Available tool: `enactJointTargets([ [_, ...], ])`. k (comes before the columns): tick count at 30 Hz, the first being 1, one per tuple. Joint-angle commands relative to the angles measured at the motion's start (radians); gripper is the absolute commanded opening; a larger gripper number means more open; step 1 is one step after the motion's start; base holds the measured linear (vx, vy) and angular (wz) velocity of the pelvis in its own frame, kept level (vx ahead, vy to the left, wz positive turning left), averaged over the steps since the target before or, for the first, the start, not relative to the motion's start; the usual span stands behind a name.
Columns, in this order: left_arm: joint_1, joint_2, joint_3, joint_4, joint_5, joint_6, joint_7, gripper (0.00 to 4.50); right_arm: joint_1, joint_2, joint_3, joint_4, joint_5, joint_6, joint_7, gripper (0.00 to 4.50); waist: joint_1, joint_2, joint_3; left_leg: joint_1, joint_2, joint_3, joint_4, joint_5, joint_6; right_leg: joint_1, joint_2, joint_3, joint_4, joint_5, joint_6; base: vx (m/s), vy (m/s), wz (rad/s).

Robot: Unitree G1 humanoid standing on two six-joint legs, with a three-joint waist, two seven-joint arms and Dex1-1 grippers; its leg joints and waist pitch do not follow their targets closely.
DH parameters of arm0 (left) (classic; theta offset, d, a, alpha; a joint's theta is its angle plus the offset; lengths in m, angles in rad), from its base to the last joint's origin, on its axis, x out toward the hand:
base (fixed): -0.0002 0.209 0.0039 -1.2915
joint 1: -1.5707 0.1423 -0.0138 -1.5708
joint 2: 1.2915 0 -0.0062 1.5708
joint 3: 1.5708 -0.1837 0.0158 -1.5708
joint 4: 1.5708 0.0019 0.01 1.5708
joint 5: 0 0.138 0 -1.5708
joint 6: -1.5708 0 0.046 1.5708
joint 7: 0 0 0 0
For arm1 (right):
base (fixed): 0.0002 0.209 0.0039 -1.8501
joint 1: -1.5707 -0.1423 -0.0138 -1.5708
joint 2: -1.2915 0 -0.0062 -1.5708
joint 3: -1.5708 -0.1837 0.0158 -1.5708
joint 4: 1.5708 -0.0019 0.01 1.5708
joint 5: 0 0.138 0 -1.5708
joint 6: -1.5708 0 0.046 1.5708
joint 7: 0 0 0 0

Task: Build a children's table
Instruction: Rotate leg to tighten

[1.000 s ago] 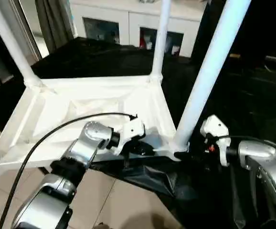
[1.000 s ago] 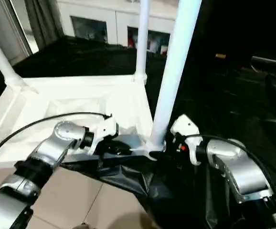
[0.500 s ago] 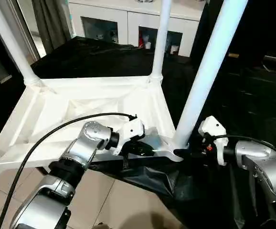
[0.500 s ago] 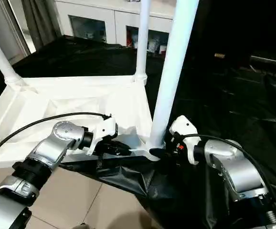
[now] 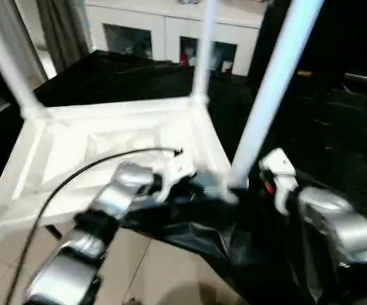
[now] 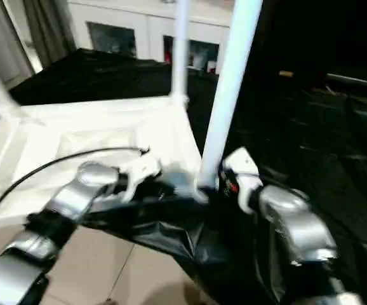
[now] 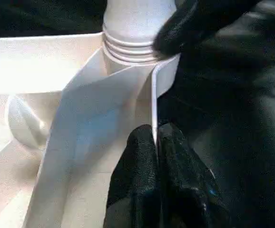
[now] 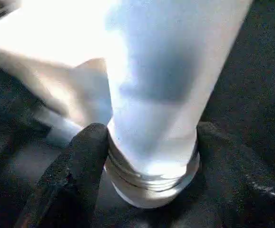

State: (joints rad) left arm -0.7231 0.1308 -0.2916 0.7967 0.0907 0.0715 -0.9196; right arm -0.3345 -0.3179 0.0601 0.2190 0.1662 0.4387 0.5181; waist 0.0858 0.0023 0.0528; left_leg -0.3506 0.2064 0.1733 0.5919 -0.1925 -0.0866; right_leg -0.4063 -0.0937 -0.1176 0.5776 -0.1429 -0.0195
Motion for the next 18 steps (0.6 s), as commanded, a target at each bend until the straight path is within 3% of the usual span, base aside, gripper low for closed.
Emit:
enactJointTargets([
  [1,-0.072,-0.081,0.023,0.073,0.003,-0.026,0.161,0.00,-0.024,0.091,-0.057,0.134,-0.046,0.021,-0.248,2.67,-0.004,-0.016,-0.066,-0.002,0.013,-0.002,-0.069,-0.178,0.039,0.049,-0.056,0.047,-0.084,-0.424,-0.105,0.000,0.000,0.00],
  [3,-0.103,-0.122,0.023,0.126,0.013,-0.034,0.235,0.00,-0.046,0.158,-0.055,0.152,-0.044,0.001,-0.306,2.67,-0.002,-0.011,-0.071,0.003,0.012,-0.004,-0.068,-0.179,0.029,0.054,-0.059,0.046,-0.085,-0.415,-0.102,0.000,0.000,0.00],
  [5,-0.122,-0.146,0.019,0.154,0.023,-0.049,0.272,0.00,-0.065,0.200,-0.029,0.159,-0.062,-0.024,-0.334,2.67,-0.003,-0.013,-0.071,-0.004,0.014,-0.005,-0.070,-0.159,0.038,0.058,-0.057,0.049,-0.076,-0.353,-0.115,0.000,0.000,0.00],
  [9,-0.134,-0.159,0.018,0.175,0.031,-0.072,0.261,0.00,-0.071,0.237,0.007,0.145,-0.076,-0.058,-0.308,2.67,-0.001,-0.010,-0.071,-0.003,0.015,-0.002,-0.069,-0.146,0.056,0.059,-0.056,0.052,-0.069,-0.279,-0.144,0.000,0.000,0.00],
  [13,-0.146,-0.157,0.015,0.225,0.037,-0.115,0.252,0.00,-0.067,0.254,-0.005,0.129,-0.056,-0.090,-0.293,2.67,-0.001,-0.014,-0.065,0.000,0.013,-0.001,-0.072,-0.186,0.061,0.059,-0.058,0.050,-0.081,-0.358,-0.127,0.000,0.000,0.00],
  [14,-0.146,-0.157,0.015,0.225,0.037,-0.115,0.252,0.00,-0.067,0.254,-0.005,0.129,-0.056,-0.090,-0.293,3.02,0.000,-0.013,-0.065,0.001,0.012,-0.001,-0.072,-0.190,0.061,0.058,-0.059,0.050,-0.082,-0.373,-0.122,0.000,0.000,0.00],
  [18,-0.133,-0.138,0.011,0.217,0.033,-0.145,0.205,0.00,-0.048,0.195,-0.006,0.070,-0.041,-0.108,-0.204,3.42,0.001,-0.016,-0.064,-0.001,0.014,-0.003,-0.074,-0.198,0.064,0.059,-0.058,0.049,-0.086,-0.401,-0.104,0.000,0.000,0.00],
])
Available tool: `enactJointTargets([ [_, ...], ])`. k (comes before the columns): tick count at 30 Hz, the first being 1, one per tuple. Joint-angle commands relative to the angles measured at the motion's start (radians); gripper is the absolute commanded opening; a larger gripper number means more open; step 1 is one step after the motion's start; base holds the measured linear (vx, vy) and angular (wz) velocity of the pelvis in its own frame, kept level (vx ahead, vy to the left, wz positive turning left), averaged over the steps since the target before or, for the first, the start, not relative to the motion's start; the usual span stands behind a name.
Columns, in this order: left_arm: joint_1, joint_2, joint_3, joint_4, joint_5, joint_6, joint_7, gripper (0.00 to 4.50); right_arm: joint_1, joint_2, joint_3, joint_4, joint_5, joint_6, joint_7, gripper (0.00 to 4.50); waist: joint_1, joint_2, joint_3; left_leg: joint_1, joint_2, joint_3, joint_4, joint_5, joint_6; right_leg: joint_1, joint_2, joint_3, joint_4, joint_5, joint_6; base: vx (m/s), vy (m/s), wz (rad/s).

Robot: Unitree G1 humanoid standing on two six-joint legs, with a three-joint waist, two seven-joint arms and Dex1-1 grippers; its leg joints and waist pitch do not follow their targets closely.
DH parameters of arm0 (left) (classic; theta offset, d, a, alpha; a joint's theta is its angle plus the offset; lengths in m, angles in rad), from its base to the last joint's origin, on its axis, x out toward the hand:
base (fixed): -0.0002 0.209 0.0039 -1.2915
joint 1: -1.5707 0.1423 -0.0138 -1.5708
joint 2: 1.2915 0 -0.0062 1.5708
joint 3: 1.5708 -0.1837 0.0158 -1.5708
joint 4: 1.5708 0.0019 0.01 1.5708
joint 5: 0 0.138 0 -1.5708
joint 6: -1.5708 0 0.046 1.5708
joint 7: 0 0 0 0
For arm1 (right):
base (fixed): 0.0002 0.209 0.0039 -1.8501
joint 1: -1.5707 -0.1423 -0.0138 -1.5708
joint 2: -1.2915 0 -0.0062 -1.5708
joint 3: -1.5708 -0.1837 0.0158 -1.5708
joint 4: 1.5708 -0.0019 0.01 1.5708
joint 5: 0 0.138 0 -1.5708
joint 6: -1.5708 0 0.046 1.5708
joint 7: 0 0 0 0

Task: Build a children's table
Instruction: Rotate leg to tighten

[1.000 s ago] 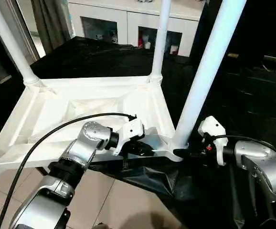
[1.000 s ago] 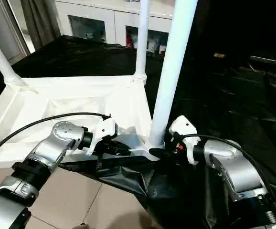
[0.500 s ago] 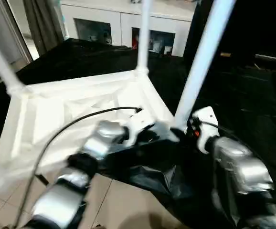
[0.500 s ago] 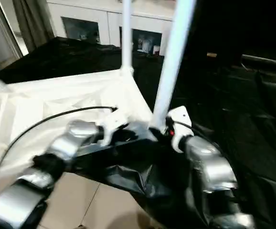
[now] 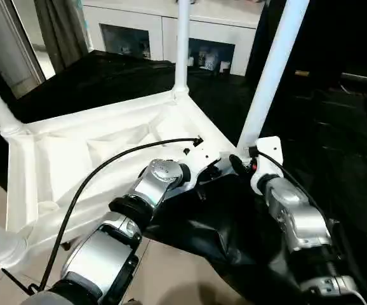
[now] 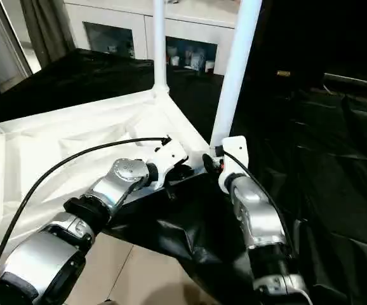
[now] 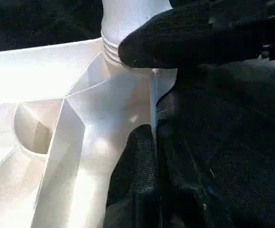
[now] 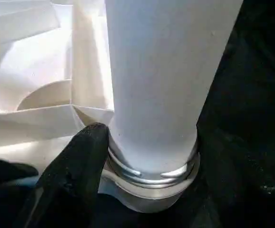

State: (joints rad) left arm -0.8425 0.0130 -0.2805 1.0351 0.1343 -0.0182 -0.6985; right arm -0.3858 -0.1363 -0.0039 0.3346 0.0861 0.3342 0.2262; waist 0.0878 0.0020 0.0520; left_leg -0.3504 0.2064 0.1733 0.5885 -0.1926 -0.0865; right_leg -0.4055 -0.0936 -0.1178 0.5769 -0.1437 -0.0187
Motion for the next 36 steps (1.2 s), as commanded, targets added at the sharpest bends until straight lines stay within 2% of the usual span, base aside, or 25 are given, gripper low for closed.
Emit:
enactJointTargets([
  [1,-0.005,-0.011,-0.003,-0.031,-0.012,-0.064,-0.043,0.00,0.014,-0.022,0.060,-0.077,0.051,0.007,0.144,3.50,0.001,-0.015,-0.062,0.001,0.014,-0.002,-0.070,-0.201,0.070,0.058,-0.059,0.048,-0.087,-0.405,-0.104,0.000,0.000,0.00],
  [2,0.002,-0.001,-0.005,-0.036,-0.015,-0.082,-0.076,0.00,0.024,-0.058,0.063,-0.106,0.061,0.016,0.197,3.50,0.003,-0.016,-0.062,-0.001,0.015,-0.002,-0.070,-0.199,0.078,0.060,-0.059,0.049,-0.086,-0.399,-0.102,0.000,0.000,0.00],
  [3,0.005,0.001,-0.006,-0.038,-0.016,-0.087,-0.087,0.00,0.027,-0.068,0.065,-0.113,0.063,0.017,0.209,3.79,0.003,-0.016,-0.061,-0.003,0.015,-0.003,-0.070,-0.196,0.081,0.061,-0.059,0.049,-0.086,-0.398,-0.099,0.000,0.000,0.00],
  [7,0.040,0.036,-0.017,-0.066,-0.036,-0.130,-0.208,0.00,0.068,-0.198,0.081,-0.195,0.075,0.019,0.355,3.87,0.007,-0.018,-0.062,-0.004,0.016,-0.002,-0.068,-0.177,0.096,0.061,-0.060,0.050,-0.083,-0.386,-0.104,0.000,0.000,0.00],
  [10,0.067,0.069,-0.027,-0.098,-0.053,-0.142,-0.303,0.00,0.111,-0.292,0.078,-0.271,0.121,0.040,0.489,3.87,0.013,-0.018,-0.059,-0.005,0.019,-0.002,-0.069,-0.189,0.105,0.061,-0.061,0.050,-0.085,-0.410,-0.103,0.000,0.000,0.00],
  [11,0.087,0.088,-0.025,-0.132,-0.075,-0.140,-0.366,0.00,0.150,-0.363,0.095,-0.326,0.140,0.058,0.583,3.87,0.015,-0.018,-0.059,-0.004,0.018,-0.001,-0.069,-0.201,0.106,0.061,-0.060,0.048,-0.088,-0.430,-0.099,0.000,0.000,0.00],
  [13,0.097,0.099,-0.025,-0.150,-0.085,-0.133,-0.399,0.00,0.172,-0.401,0.107,-0.355,0.144,0.062,0.630,3.87,0.020,-0.018,-0.056,-0.002,0.022,-0.003,-0.071,-0.209,0.104,0.059,-0.062,0.050,-0.090,-0.454,-0.092,0.000,0.000,0.00],
  [16,0.118,0.126,-0.031,-0.192,-0.095,-0.127,-0.461,0.00,0.203,-0.451,0.128,-0.386,0.147,0.072,0.690,3.87,0.021,-0.016,-0.056,0.001,0.020,-0.004,-0.071,-0.231,0.087,0.055,-0.065,0.045,-0.100,-0.521,-0.076,0.000,0.000,0.00],
  [20,0.149,0.159,-0.035,-0.253,-0.106,-0.119,-0.521,0.00,0.209,-0.464,0.142,-0.388,0.145,0.078,0.703,3.87,0.020,-0.016,-0.058,0.001,0.019,-0.005,-0.071,-0.235,0.078,0.051,-0.063,0.044,-0.102,-0.536,-0.067,0.000,0.000,0.00],
  [25,0.167,0.179,-0.027,-0.293,-0.106,-0.106,-0.542,0.00,0.191,-0.450,0.158,-0.355,0.103,0.069,0.669,3.87,0.017,-0.013,-0.059,0.000,0.023,-0.006,-0.073,-0.232,0.068,0.050,-0.063,0.045,-0.097,-0.503,-0.078,0.000,0.000,0.00],
  [27,0.173,0.183,-0.025,-0.309,-0.109,-0.097,-0.548,0.00,0.183,-0.437,0.155,-0.340,0.103,0.071,0.659,3.87,0.018,-0.015,-0.061,0.000,0.023,-0.006,-0.073,-0.227,0.067,0.052,-0.063,0.046,-0.094,-0.483,-0.085,0.000,0.000,0.00],
  [29,0.178,0.186,-0.026,-0.321,-0.112,-0.089,-0.551,0.00,0.178,-0.423,0.153,-0.330,0.109,0.072,0.649,3.70,0.019,-0.013,-0.062,-0.001,0.024,-0.005,-0.073,-0.218,0.068,0.052,-0.064,0.047,-0.090,-0.467,-0.092,0.000,0.000,0.00],
  [30,0.180,0.186,-0.026,-0.326,-0.112,-0.087,-0.551,0.00,0.177,-0.421,0.155,-0.329,0.110,0.073,0.649,3.70,0.019,-0.018,-0.063,-0.002,0.024,-0.004,-0.072,-0.210,0.068,0.053,-0.064,0.048,-0.088,-0.454,-0.095,0.000,0.000,0.00],
  [31,0.181,0.187,-0.026,-0.329,-0.113,-0.085,-0.551,0.00,0.176,-0.419,0.156,-0.329,0.110,0.073,0.648,3.49,0.020,-0.016,-0.063,-0.001,0.024,-0.005,-0.072,-0.208,0.069,0.053,-0.065,0.049,-0.087,-0.450,-0.099,0.000,0.000,0.00],
  [33,0.184,0.189,-0.027,-0.337,-0.114,-0.081,-0.552,0.00,0.175,-0.418,0.159,-0.330,0.115,0.074,0.649,3.49,0.019,-0.015,-0.063,-0.003,0.025,-0.005,-0.073,-0.203,0.070,0.054,-0.064,0.050,-0.084,-0.433,-0.102,0.000,0.000,0.00],
  [34,0.186,0.190,-0.026,-0.343,-0.113,-0.076,-0.552,0.00,0.174,-0.419,0.161,-0.330,0.116,0.073,0.651,3.42,0.019,-0.019,-0.063,-0.002,0.024,-0.003,-0.072,-0.204,0.071,0.053,-0.064,0.050,-0.085,-0.434,-0.101,0.000,0.000,0.00],
  [36,0.188,0.191,-0.025,-0.348,-0.113,-0.074,-0.552,0.00,0.174,-0.419,0.163,-0.329,0.115,0.072,0.653,3.32,0.020,-0.017,-0.062,-0.002,0.024,-0.004,-0.072,-0.203,0.071,0.054,-0.064,0.050,-0.084,-0.440,-0.100,0.000,0.000,0.00],
])
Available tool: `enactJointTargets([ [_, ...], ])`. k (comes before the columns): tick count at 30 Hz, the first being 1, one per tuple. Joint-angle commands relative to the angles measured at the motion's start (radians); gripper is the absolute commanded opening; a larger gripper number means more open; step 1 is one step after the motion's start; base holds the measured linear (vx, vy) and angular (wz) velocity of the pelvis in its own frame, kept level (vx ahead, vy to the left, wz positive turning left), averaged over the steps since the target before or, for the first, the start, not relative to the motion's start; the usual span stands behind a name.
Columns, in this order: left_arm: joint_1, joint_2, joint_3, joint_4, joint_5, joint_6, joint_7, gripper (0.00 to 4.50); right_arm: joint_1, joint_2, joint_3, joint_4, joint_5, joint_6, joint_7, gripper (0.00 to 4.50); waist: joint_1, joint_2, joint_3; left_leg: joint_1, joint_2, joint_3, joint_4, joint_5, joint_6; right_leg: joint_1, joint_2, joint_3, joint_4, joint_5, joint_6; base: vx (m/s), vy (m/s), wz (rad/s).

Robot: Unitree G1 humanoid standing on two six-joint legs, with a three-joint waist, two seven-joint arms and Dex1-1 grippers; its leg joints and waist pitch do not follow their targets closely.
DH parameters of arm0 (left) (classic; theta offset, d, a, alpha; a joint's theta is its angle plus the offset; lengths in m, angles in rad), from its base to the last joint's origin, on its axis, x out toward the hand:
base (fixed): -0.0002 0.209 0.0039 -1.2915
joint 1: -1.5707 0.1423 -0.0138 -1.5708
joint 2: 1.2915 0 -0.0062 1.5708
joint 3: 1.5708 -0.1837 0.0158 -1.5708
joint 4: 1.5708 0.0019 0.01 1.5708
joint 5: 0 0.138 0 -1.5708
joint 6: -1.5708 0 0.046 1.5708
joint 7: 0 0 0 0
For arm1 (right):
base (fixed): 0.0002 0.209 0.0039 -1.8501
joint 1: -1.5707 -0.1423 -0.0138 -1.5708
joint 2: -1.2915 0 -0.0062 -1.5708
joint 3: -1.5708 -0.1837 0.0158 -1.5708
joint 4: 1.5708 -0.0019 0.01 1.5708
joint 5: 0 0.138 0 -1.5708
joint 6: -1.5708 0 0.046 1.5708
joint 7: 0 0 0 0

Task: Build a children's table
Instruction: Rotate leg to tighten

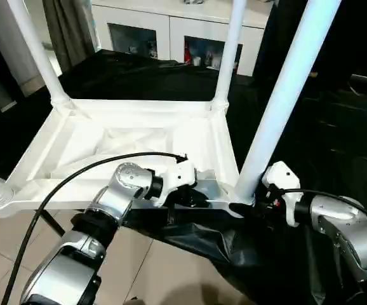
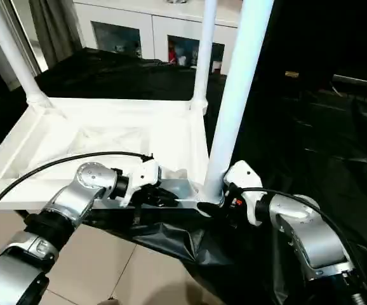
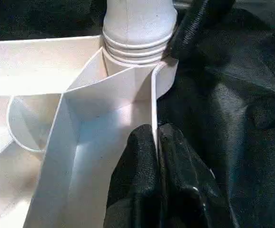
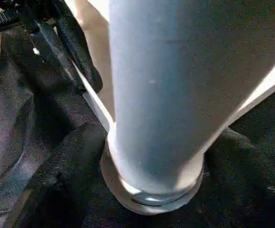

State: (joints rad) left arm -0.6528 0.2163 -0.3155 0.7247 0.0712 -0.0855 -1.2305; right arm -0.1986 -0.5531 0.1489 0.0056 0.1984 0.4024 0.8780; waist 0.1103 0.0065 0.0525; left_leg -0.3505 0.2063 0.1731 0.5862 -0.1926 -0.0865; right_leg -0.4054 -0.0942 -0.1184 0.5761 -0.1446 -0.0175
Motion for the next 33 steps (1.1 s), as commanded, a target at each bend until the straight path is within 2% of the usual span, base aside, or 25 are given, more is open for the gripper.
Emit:
enactJointTargets([
  [1,0.002,-0.011,0.011,-0.044,-0.049,-0.001,-0.019,0.00,-0.014,-0.001,0.011,0.003,-0.001,0.003,0.005,3.09,-0.003,-0.022,-0.062,-0.002,0.024,-0.003,-0.070,-0.206,0.070,0.053,-0.064,0.051,-0.085,-0.449,-0.098,0.000,0.000,0.00],
  [6,0.009,-0.006,0.011,-0.059,-0.049,0.012,-0.021,0.00,-0.015,0.004,0.012,0.004,-0.002,0.003,0.008,2.75,-0.004,-0.021,-0.060,-0.001,0.023,-0.003,-0.070,-0.210,0.068,0.052,-0.063,0.050,-0.089,-0.473,-0.085,0.000,0.000,0.00],
  [9,0.013,-0.002,0.011,-0.066,-0.050,0.018,-0.024,0.00,-0.013,0.008,0.014,0.007,-0.002,0.001,0.006,2.70,-0.006,-0.020,-0.060,-0.003,0.023,-0.004,-0.071,-0.207,0.070,0.053,-0.062,0.050,-0.087,-0.459,-0.088,0.000,0.000,0.00],
  [11,0.015,0.000,0.012,-0.069,-0.051,0.021,-0.026,0.00,-0.010,0.016,0.014,0.008,-0.003,-0.002,-0.003,2.65,-0.008,-0.015,-0.058,-0.002,0.023,-0.005,-0.071,-0.215,0.068,0.052,-0.062,0.050,-0.088,-0.456,-0.092,0.000,0.000,0.00],
  [15,0.001,-0.012,0.022,-0.045,-0.040,0.012,0.015,0.00,-0.010,0.063,-0.004,0.029,-0.010,0.001,-0.076,2.65,-0.016,-0.015,-0.055,-0.003,0.020,-0.005,-0.072,-0.234,0.061,0.050,-0.060,0.048,-0.092,-0.480,-0.086,0.000,0.000,0.00],
  [17,-0.035,-0.037,0.039,0.017,0.003,0.013,0.154,0.00,-0.030,0.132,-0.033,0.080,-0.030,0.021,-0.198,2.64,-0.026,-0.014,-0.053,-0.001,0.015,-0.005,-0.070,-0.252,0.047,0.046,-0.058,0.042,-0.098,-0.521,-0.075,0.000,0.000,0.00],
  [18,-0.042,-0.043,0.042,0.028,0.009,0.019,0.178,0.00,-0.035,0.146,-0.039,0.090,-0.033,0.024,-0.222,2.64,-0.028,-0.016,-0.056,0.000,0.014,-0.007,-0.071,-0.251,0.042,0.049,-0.058,0.040,-0.101,-0.529,-0.067,0.000,0.000,0.00],
  [19,-0.077,-0.070,0.057,0.083,0.031,0.043,0.292,0.00,-0.061,0.216,-0.067,0.145,-0.052,0.038,-0.345,2.63,-0.030,-0.016,-0.056,-0.002,0.014,-0.008,-0.070,-0.245,0.041,0.050,-0.057,0.041,-0.098,-0.519,-0.065,0.000,0.000,0.00],
  [20,-0.081,-0.075,0.060,0.088,0.032,0.047,0.305,0.00,-0.065,0.226,-0.071,0.153,-0.054,0.039,-0.363,2.63,-0.034,-0.011,-0.054,0.004,0.015,-0.007,-0.071,-0.259,0.033,0.041,-0.054,0.040,-0.102,-0.527,-0.070,0.000,0.000,0.00],
  [21,-0.105,-0.100,0.072,0.121,0.039,0.069,0.383,0.00,-0.091,0.282,-0.095,0.202,-0.066,0.049,-0.465,2.63,-0.037,-0.008,-0.055,0.003,0.014,-0.008,-0.070,-0.258,0.026,0.040,-0.058,0.042,-0.100,-0.521,-0.075,0.000,0.000,0.00],
  [22,-0.147,-0.148,0.098,0.175,0.044,0.102,0.534,0.00,-0.135,0.372,-0.124,0.280,-0.084,0.054,-0.614,2.63,-0.042,-0.014,-0.060,-0.005,0.013,-0.012,-0.071,-0.238,0.017,0.051,-0.058,0.042,-0.091,-0.481,-0.084,0.000,0.000,0.00],
  [23,-0.147,-0.148,0.098,0.175,0.044,0.102,0.534,0.00,-0.135,0.372,-0.124,0.280,-0.084,0.054,-0.614,2.63,-0.048,-0.011,-0.060,0.000,0.013,-0.010,-0.070,-0.235,0.014,0.044,-0.055,0.043,-0.092,-0.457,-0.096,0.000,0.000,0.00],
  [25,-0.192,-0.202,0.124,0.230,0.043,0.114,0.684,0.00,-0.192,0.458,-0.128,0.358,-0.106,0.035,-0.732,2.63,-0.050,-0.011,-0.063,-0.002,0.013,-0.008,-0.068,-0.213,0.026,0.049,-0.056,0.047,-0.083,-0.398,-0.119,0.000,0.000,0.00],
  [26,-0.199,-0.211,0.125,0.240,0.045,0.111,0.701,0.00,-0.204,0.475,-0.129,0.374,-0.111,0.031,-0.754,2.63,-0.050,-0.011,-0.063,-0.006,0.012,-0.008,-0.068,-0.195,0.031,0.054,-0.055,0.048,-0.079,-0.366,-0.129,0.000,0.000,0.00],
  [29,-0.216,-0.230,0.121,0.265,0.052,0.094,0.713,0.00,-0.236,0.513,-0.114,0.406,-0.127,0.005,-0.779,2.63,-0.045,-0.011,-0.066,-0.007,0.012,-0.004,-0.066,-0.142,0.058,0.058,-0.055,0.052,-0.068,-0.262,-0.157,0.017,-0.001,0.00],
  [32,-0.215,-0.233,0.118,0.265,0.049,0.082,0.690,0.00,-0.241,0.523,-0.112,0.404,-0.129,-0.008,-0.769,2.63,-0.042,-0.014,-0.065,-0.007,0.012,-0.001,-0.066,-0.123,0.081,0.063,-0.057,0.053,-0.065,-0.238,-0.172,0.000,0.000,0.00],
  [33,-0.216,-0.234,0.115,0.271,0.049,0.075,0.680,0.00,-0.245,0.528,-0.114,0.405,-0.133,-0.021,-0.768,2.97,-0.042,-0.013,-0.064,-0.007,0.013,-0.001,-0.066,-0.123,0.083,0.063,-0.057,0.053,-0.065,-0.241,-0.172,0.000,0.000,0.00],
])
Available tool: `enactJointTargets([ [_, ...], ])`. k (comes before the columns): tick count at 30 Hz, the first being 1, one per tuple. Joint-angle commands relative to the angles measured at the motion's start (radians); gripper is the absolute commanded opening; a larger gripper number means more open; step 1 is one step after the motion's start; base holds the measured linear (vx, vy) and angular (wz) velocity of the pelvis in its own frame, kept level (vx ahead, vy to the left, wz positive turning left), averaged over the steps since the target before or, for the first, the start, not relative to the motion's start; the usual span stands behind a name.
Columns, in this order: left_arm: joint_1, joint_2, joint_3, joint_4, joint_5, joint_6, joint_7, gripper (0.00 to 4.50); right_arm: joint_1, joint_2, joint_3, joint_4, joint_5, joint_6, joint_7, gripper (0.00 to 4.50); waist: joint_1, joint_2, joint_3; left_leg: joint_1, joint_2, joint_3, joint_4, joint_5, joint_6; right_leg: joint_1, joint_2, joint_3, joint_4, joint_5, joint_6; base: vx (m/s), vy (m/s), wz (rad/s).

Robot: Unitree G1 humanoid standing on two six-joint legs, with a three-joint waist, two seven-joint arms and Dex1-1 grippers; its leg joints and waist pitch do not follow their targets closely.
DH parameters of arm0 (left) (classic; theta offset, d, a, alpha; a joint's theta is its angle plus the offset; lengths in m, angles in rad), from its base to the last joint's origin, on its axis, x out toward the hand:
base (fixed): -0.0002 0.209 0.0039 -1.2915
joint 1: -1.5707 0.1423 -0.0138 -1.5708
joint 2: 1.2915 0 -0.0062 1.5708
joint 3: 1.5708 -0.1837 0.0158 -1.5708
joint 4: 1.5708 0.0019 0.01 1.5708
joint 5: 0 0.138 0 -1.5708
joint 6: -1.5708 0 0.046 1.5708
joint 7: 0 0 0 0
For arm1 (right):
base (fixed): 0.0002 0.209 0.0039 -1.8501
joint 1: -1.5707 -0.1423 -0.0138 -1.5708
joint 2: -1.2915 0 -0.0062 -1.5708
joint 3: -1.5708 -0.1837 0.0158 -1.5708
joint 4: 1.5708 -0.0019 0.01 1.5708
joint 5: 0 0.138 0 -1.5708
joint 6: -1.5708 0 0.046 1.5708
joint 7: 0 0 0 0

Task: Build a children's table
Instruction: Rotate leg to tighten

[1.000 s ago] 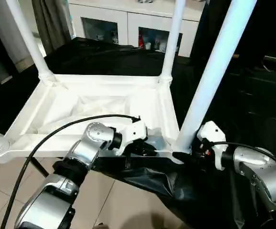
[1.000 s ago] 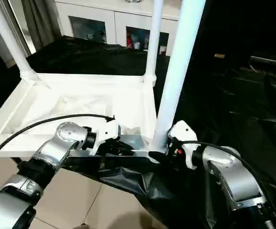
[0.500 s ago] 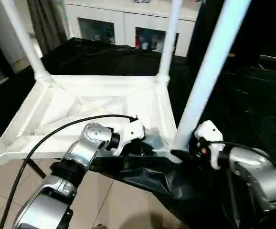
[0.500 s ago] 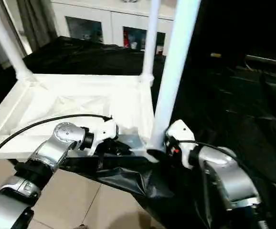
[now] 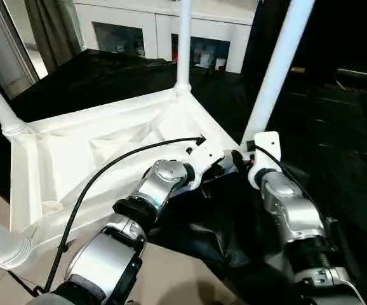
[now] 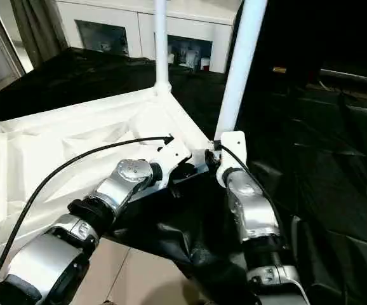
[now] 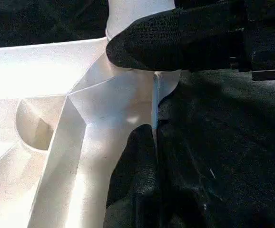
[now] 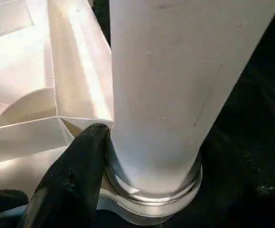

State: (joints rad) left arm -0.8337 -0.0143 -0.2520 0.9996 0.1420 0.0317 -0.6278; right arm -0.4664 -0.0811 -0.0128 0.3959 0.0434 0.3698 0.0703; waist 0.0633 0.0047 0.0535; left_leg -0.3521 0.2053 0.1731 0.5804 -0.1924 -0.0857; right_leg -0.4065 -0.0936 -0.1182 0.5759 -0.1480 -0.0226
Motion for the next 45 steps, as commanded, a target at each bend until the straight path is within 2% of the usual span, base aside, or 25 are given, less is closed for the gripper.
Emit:
enactJointTargets([
  [1,-0.035,-0.003,0.049,0.001,-0.023,-0.050,0.071,0.00,0.021,0.059,0.044,0.014,0.022,-0.001,0.043,3.18,0.005,-0.011,-0.064,-0.004,0.014,0.000,-0.061,-0.132,0.084,0.062,-0.058,0.053,-0.068,-0.254,-0.165,0.000,0.000,0.00],
  [2,-0.036,-0.001,0.044,0.010,-0.024,-0.063,0.062,0.00,0.018,0.062,0.039,0.014,0.023,-0.020,0.048,3.18,0.005,-0.015,-0.063,-0.004,0.013,0.000,-0.062,-0.142,0.084,0.062,-0.058,0.052,-0.071,-0.279,-0.159,0.000,0.000,0.00],
  [3,-0.036,-0.001,0.044,0.010,-0.024,-0.063,0.062,0.00,0.018,0.062,0.039,0.014,0.023,-0.020,0.048,3.32,0.004,-0.014,-0.062,-0.003,0.013,0.000,-0.062,-0.147,0.083,0.062,-0.058,0.052,-0.072,-0.294,-0.156,0.000,0.000,0.00],
  [5,-0.033,0.008,0.045,0.020,-0.029,-0.091,0.032,0.00,0.026,0.046,0.044,-0.009,0.048,-0.030,0.114,3.53,-0.003,-0.016,-0.059,-0.010,0.013,-0.004,-0.067,-0.172,0.078,0.066,-0.057,0.049,-0.076,-0.347,-0.133,0.000,0.000,0.00],
  [7,-0.029,0.015,0.045,0.015,-0.030,-0.097,0.016,0.00,0.034,0.027,0.058,-0.032,0.053,-0.031,0.155,3.66,-0.005,-0.015,-0.059,-0.004,0.014,-0.003,-0.066,-0.185,0.078,0.061,-0.058,0.051,-0.081,-0.365,-0.121,0.000,0.000,0.00],
  [9,-0.020,0.029,0.042,0.005,-0.032,-0.108,-0.017,0.00,0.047,-0.011,0.076,-0.079,0.059,-0.034,0.219,3.80,-0.002,-0.015,-0.059,-0.002,0.015,-0.003,-0.065,-0.180,0.085,0.063,-0.056,0.051,-0.081,-0.353,-0.121,0.000,0.000,0.00],
  [10,-0.016,0.035,0.040,0.001,-0.033,-0.110,-0.030,0.00,0.053,-0.029,0.082,-0.098,0.062,-0.032,0.243,3.92,-0.004,-0.015,-0.061,-0.008,0.015,-0.004,-0.065,-0.165,0.090,0.066,-0.057,0.052,-0.076,-0.326,-0.128,0.000,0.000,0.00],
  [11,-0.004,0.055,0.036,-0.013,-0.040,-0.121,-0.082,0.00,0.071,-0.094,0.101,-0.152,0.067,-0.027,0.324,3.92,-0.002,-0.016,-0.062,-0.006,0.015,-0.003,-0.063,-0.152,0.093,0.065,-0.056,0.052,-0.074,-0.307,-0.134,0.000,0.000,0.00],
  [13,0.006,0.069,0.033,-0.022,-0.045,-0.131,-0.121,0.00,0.084,-0.140,0.109,-0.183,0.071,-0.023,0.384,3.92,0.000,-0.017,-0.062,-0.009,0.017,-0.003,-0.062,-0.137,0.108,0.068,-0.056,0.054,-0.067,-0.269,-0.148,0.000,0.000,0.00],
  [14,0.012,0.078,0.031,-0.029,-0.050,-0.142,-0.152,0.00,0.096,-0.171,0.108,-0.205,0.076,-0.020,0.428,3.92,0.001,-0.015,-0.062,-0.006,0.017,-0.001,-0.060,-0.141,0.112,0.065,-0.056,0.054,-0.069,-0.265,-0.156,0.000,0.000,0.00],
  [18,0.040,0.107,0.022,-0.064,-0.073,-0.166,-0.268,0.00,0.142,-0.276,0.115,-0.282,0.110,-0.001,0.576,3.92,0.014,-0.019,-0.062,-0.006,0.021,-0.001,-0.060,-0.140,0.126,0.067,-0.059,0.056,-0.067,-0.271,-0.164,0.000,0.000,0.00],
  [19,0.050,0.118,0.016,-0.081,-0.081,-0.166,-0.311,0.00,0.159,-0.313,0.121,-0.305,0.120,0.007,0.623,3.92,0.014,-0.017,-0.061,-0.005,0.022,0.000,-0.060,-0.144,0.125,0.064,-0.059,0.056,-0.069,-0.278,-0.166,0.000,0.000,0.00],
  [21,0.082,0.148,-0.005,-0.137,-0.103,-0.159,-0.422,0.00,0.198,-0.394,0.139,-0.352,0.133,0.019,0.719,3.92,0.022,-0.019,-0.060,-0.003,0.023,0.001,-0.060,-0.157,0.124,0.065,-0.061,0.056,-0.071,-0.303,-0.160,0.000,0.000,0.00],
  [22,0.089,0.154,-0.009,-0.151,-0.110,-0.152,-0.446,0.00,0.206,-0.412,0.143,-0.361,0.135,0.020,0.737,3.92,0.030,-0.018,-0.059,-0.002,0.027,0.000,-0.062,-0.160,0.122,0.065,-0.063,0.058,-0.071,-0.316,-0.154,0.000,0.000,0.00],
  [24,0.106,0.169,-0.016,-0.185,-0.126,-0.137,-0.495,0.00,0.221,-0.446,0.152,-0.379,0.139,0.027,0.770,3.92,0.032,-0.015,-0.057,0.004,0.024,0.002,-0.063,-0.191,0.103,0.055,-0.061,0.056,-0.080,-0.371,-0.147,0.000,0.000,0.00],
  [25,0.114,0.177,-0.019,-0.200,-0.133,-0.133,-0.518,0.00,0.226,-0.461,0.154,-0.387,0.141,0.032,0.786,3.92,0.033,-0.016,-0.055,0.003,0.025,0.001,-0.065,-0.199,0.095,0.057,-0.063,0.056,-0.081,-0.392,-0.140,0.000,0.000,0.00],
  [28,0.139,0.197,-0.028,-0.246,-0.148,-0.117,-0.575,0.00,0.231,-0.477,0.152,-0.393,0.149,0.044,0.810,3.92,0.034,-0.017,-0.057,0.003,0.024,0.000,-0.065,-0.205,0.086,0.057,-0.063,0.054,-0.084,-0.422,-0.123,0.000,0.000,0.00],
  [31,0.172,0.217,-0.029,-0.315,-0.161,-0.084,-0.628,0.00,0.233,-0.485,0.159,-0.402,0.167,0.061,0.836,3.92,0.035,-0.017,-0.055,0.001,0.028,-0.002,-0.068,-0.204,0.082,0.056,-0.064,0.054,-0.082,-0.426,-0.123,0.000,0.000,0.00],
  [36,0.187,0.224,-0.030,-0.347,-0.165,-0.068,-0.646,0.00,0.231,-0.470,0.163,-0.399,0.168,0.066,0.839,3.92,0.041,-0.017,-0.059,0.002,0.028,-0.001,-0.067,-0.185,0.077,0.054,-0.063,0.055,-0.079,-0.402,-0.123,0.000,0.000,0.00],
  [37,0.189,0.224,-0.031,-0.353,-0.166,-0.064,-0.648,0.00,0.228,-0.466,0.162,-0.393,0.167,0.065,0.836,3.58,0.043,-0.015,-0.058,0.002,0.029,-0.001,-0.067,-0.185,0.075,0.054,-0.063,0.055,-0.078,-0.394,-0.125,0.000,0.000,0.00],
  [39,0.196,0.229,-0.034,-0.371,-0.169,-0.053,-0.651,0.00,0.225,-0.465,0.164,-0.380,0.164,0.061,0.837,3.55,0.046,-0.015,-0.062,0.001,0.028,-0.001,-0.066,-0.173,0.073,0.057,-0.063,0.056,-0.074,-0.367,-0.129,0.000,0.000,0.00],
  [42,0.199,0.232,-0.036,-0.380,-0.167,-0.047,-0.651,0.00,0.226,-0.468,0.166,-0.376,0.163,0.058,0.842,3.17,0.046,-0.016,-0.062,-0.001,0.028,-0.002,-0.066,-0.165,0.073,0.059,-0.063,0.056,-0.071,-0.346,-0.134,0.000,0.000,0.00],
  [45,0.208,0.238,-0.033,-0.399,-0.164,-0.035,-0.654,0.00,0.226,-0.468,0.168,-0.377,0.163,0.062,0.841,3.07,0.046,-0.016,-0.064,-0.001,0.029,-0.002,-0.065,-0.156,0.075,0.060,-0.064,0.056,-0.067,-0.330,-0.140,0.000,0.000,0.00],
])
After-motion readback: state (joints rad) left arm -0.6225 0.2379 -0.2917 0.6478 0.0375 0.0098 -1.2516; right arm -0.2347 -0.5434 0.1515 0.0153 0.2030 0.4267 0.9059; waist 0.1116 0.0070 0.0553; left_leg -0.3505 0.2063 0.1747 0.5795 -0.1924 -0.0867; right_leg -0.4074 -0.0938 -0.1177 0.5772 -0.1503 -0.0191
